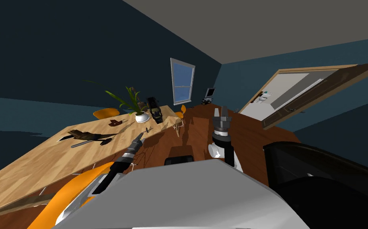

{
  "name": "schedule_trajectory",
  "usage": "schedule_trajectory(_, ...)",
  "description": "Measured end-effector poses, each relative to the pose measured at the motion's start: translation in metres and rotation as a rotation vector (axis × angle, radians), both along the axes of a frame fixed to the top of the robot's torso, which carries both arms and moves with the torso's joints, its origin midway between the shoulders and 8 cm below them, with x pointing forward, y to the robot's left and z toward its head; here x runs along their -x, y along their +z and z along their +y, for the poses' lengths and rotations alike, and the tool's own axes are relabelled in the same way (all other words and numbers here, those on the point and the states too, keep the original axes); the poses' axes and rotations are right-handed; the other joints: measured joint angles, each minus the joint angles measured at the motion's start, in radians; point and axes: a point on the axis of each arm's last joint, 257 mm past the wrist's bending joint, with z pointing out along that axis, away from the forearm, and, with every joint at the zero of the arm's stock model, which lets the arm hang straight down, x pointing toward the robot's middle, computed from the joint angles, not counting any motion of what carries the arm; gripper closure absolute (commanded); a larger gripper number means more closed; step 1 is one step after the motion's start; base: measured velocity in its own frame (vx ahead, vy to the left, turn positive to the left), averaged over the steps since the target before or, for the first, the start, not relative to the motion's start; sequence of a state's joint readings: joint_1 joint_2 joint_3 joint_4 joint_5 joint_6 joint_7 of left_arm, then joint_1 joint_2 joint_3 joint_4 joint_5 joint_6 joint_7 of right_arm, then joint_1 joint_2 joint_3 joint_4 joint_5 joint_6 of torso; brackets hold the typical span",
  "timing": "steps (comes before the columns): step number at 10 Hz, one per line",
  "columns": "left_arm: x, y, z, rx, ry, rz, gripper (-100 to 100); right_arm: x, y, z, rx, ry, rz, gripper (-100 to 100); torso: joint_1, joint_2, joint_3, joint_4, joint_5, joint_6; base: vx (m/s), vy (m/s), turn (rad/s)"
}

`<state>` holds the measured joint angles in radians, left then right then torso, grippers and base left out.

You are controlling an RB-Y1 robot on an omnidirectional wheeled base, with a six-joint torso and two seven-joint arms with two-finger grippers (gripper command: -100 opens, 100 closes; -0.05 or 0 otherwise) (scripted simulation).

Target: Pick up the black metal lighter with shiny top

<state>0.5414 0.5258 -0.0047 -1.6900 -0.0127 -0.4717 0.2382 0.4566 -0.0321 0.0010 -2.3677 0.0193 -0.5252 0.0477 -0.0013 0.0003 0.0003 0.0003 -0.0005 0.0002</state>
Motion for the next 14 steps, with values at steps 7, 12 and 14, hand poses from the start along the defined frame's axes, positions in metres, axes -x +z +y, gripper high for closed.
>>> schedule_trajectory(7, 0.04, -0.08, 0.05, -0.089, 0.007, 0.232, -100, 0.0, 0.0, 0.0, 0.0, 0.0, 0.0, 0, -0.001, -0.002, -0.001, 0.0, 0.0, -0.001, 0.037, -0.06, -0.122)
schedule_trajectory(12, 0.085, -0.132, 0.094, -0.172, 0.018, 0.415, -100, 0.0, 0.0, 0.0, 0.0, 0.0, 0.0, 0, 0.001, -0.002, -0.001, -0.001, 0.0, 0.0, 0.078, -0.042, -0.144)
schedule_trajectory(14, 0.105, -0.153, 0.117, -0.211, 0.026, 0.501, -100, 0.0, 0.0, 0.0, 0.0, 0.0, 0.0, 0, 0.0, -0.005, -0.003, -0.001, 0.0, -0.001, 0.104, -0.031, -0.111)
